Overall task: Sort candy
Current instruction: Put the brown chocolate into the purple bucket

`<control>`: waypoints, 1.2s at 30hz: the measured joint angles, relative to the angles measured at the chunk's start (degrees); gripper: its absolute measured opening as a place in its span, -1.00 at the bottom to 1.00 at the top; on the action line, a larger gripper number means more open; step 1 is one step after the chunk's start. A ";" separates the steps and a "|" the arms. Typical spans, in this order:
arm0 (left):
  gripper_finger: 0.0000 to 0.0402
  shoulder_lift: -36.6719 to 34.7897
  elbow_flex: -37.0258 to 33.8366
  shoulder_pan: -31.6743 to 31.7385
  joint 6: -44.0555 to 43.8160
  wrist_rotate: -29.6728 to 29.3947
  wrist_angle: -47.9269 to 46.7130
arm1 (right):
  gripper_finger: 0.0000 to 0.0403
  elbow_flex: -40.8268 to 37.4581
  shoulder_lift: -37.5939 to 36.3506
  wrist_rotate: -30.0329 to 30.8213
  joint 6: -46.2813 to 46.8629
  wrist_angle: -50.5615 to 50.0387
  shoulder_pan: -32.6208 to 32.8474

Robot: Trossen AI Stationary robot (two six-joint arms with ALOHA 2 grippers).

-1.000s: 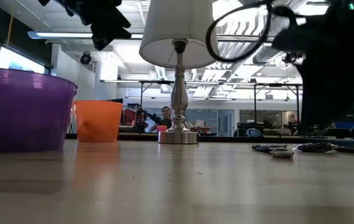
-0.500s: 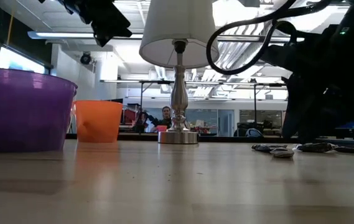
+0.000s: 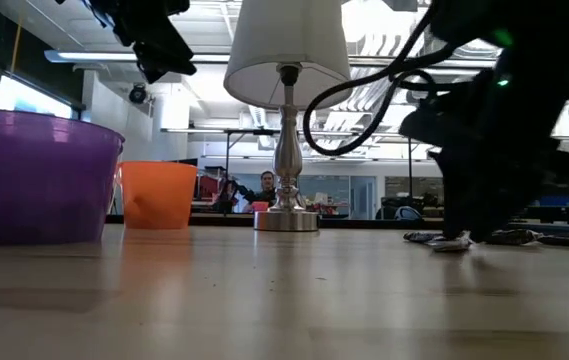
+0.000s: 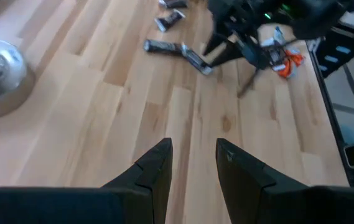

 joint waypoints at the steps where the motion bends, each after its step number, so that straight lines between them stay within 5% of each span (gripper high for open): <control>1: -0.45 0.00 0.00 -0.44 -0.30 0.00 -0.28 | -0.23 0.00 0.00 0.49 -0.02 -0.01 -0.51; 24: -0.45 0.00 0.00 -3.19 4.68 -0.07 -6.15 | -0.23 0.02 0.00 1.20 1.40 -0.11 -6.91; 36: -0.45 0.00 0.00 -5.13 4.70 -0.09 -6.48 | -0.23 0.57 5.96 0.02 5.59 0.92 -7.88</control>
